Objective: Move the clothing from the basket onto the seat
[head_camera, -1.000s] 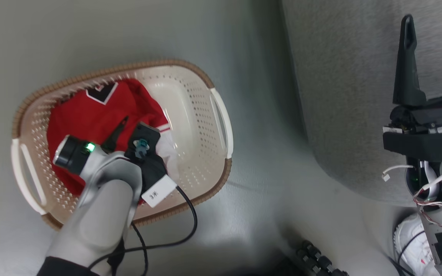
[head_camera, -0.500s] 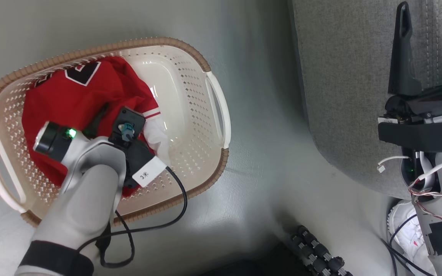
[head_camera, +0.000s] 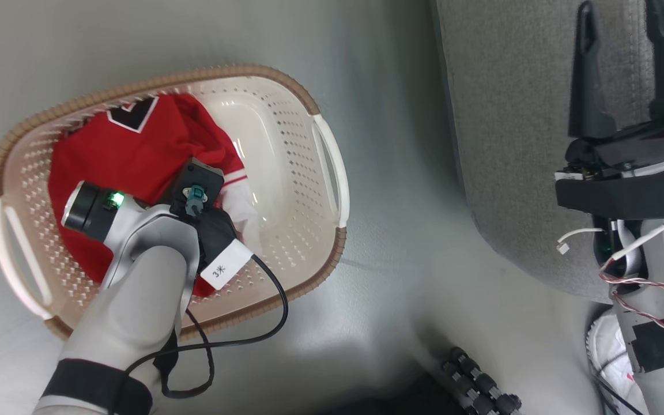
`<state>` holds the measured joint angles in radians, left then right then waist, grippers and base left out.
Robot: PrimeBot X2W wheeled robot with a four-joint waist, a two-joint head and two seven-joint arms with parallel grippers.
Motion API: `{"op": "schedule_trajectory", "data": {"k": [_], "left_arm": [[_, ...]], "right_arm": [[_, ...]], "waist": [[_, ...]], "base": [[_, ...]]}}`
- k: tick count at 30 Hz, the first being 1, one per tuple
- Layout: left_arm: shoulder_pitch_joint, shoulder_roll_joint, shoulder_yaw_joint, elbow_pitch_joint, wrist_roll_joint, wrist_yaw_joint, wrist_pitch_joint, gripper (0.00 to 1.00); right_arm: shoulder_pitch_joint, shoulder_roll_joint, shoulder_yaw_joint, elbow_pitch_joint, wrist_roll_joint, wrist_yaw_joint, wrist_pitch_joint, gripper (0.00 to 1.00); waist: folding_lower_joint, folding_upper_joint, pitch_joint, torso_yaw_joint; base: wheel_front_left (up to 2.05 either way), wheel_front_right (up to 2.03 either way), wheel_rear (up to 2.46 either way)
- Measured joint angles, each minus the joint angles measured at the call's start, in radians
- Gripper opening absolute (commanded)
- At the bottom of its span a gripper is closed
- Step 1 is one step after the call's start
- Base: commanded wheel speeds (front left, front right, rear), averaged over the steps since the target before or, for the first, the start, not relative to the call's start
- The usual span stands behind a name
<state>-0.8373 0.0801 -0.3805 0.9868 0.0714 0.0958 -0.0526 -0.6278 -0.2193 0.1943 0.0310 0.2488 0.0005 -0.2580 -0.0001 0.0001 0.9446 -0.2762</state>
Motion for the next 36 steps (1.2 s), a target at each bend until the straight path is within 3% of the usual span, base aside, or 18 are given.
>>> {"op": "schedule_trajectory", "data": {"k": [14, 24, 36], "left_arm": [[0.053, -0.034, 0.02, 0.004, -0.091, -0.027, -0.17, 0.0], [0.081, -0.038, -0.026, -0.093, -0.164, -0.091, -0.196, 0.0], [0.088, -0.04, -0.103, -0.234, -0.223, -0.124, -0.197, 0.0]], "right_arm": [[-0.013, 0.008, 0.015, 0.082, -0.035, 0.035, 0.0, 1.0], [0.036, 0.008, 0.02, 0.148, -0.049, 0.05, 0.0, 1.0], [0.109, 0.03, 0.045, 0.222, -0.056, 0.062, 0.0, 1.0]], "waist": [[0.0, -0.0002, -0.156, 0.06], [-0.0001, -0.0002, -0.31, 0.121], [-0.0001, -0.0002, -0.473, 0.18]], "base": [[0.0, 0.0, 0.0], [0.0, 0.0, 0.0], [0.0, 0.0, 0.0]]}}
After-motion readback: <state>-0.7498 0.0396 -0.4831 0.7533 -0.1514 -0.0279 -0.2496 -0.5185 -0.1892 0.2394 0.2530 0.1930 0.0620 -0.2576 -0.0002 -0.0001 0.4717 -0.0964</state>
